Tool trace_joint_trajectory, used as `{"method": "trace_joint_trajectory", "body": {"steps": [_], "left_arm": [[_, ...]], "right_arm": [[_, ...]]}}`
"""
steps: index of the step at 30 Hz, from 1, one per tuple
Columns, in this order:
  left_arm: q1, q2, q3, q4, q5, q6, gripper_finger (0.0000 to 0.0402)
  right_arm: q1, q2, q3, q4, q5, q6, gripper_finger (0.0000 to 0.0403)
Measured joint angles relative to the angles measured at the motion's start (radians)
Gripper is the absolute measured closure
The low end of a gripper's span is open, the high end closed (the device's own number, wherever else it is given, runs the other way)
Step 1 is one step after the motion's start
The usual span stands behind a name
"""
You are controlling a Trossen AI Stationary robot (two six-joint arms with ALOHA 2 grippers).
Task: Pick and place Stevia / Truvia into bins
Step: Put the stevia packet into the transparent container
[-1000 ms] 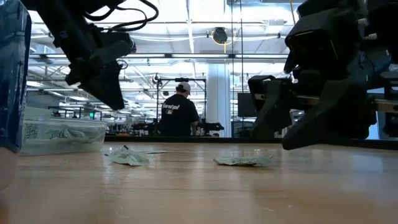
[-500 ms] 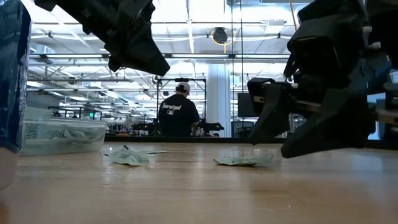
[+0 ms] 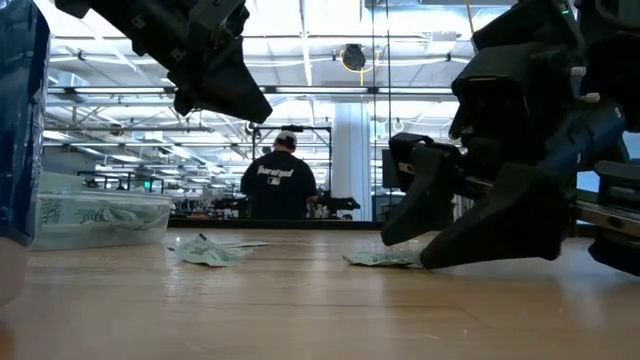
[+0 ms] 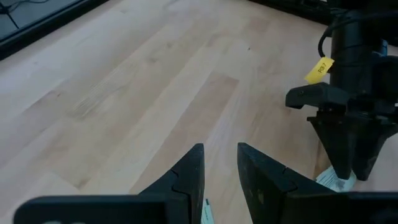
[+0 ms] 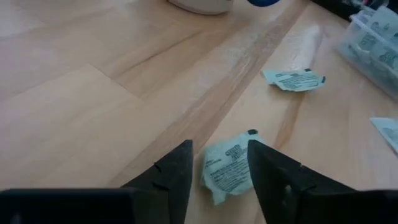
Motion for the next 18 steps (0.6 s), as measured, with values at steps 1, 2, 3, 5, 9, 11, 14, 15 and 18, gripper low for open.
{"method": "trace_joint_trajectory", "body": {"steps": [1,2,3,5,9,11,14,15,18], "left_arm": [[0.0,0.0,0.0,-0.001,0.0,0.0,0.03],[0.0,0.0,0.0,-0.004,0.0,0.0,0.03],[0.0,0.0,0.0,-0.006,0.0,0.0,0.03],[0.0,0.0,0.0,-0.014,0.001,-0.003,0.03],[0.0,0.0,0.0,-0.025,0.003,-0.023,0.03],[0.0,0.0,0.0,-0.025,0.003,-0.024,0.03],[0.0,0.0,0.0,-0.025,0.002,-0.024,0.03],[0.0,0.0,0.0,-0.025,0.003,-0.024,0.03],[0.0,0.0,0.0,-0.025,0.002,-0.024,0.03]], "right_arm": [[0.0,0.0,0.0,0.001,0.01,-0.004,0.0263],[0.0,0.0,0.0,0.003,0.023,-0.014,0.0272],[-0.002,0.0,0.0,0.003,0.025,-0.021,0.0282],[-0.002,0.001,0.0,0.001,0.027,-0.022,0.0305],[-0.005,0.001,0.0,0.0,0.028,-0.024,0.0356],[-0.011,0.001,0.0,-0.009,0.027,-0.017,0.038],[-0.022,0.001,0.0,-0.018,0.027,0.003,0.0399],[-0.024,0.001,-0.001,-0.018,0.028,0.01,0.0399],[-0.023,0.002,-0.001,-0.006,0.028,0.007,0.0401]]}}
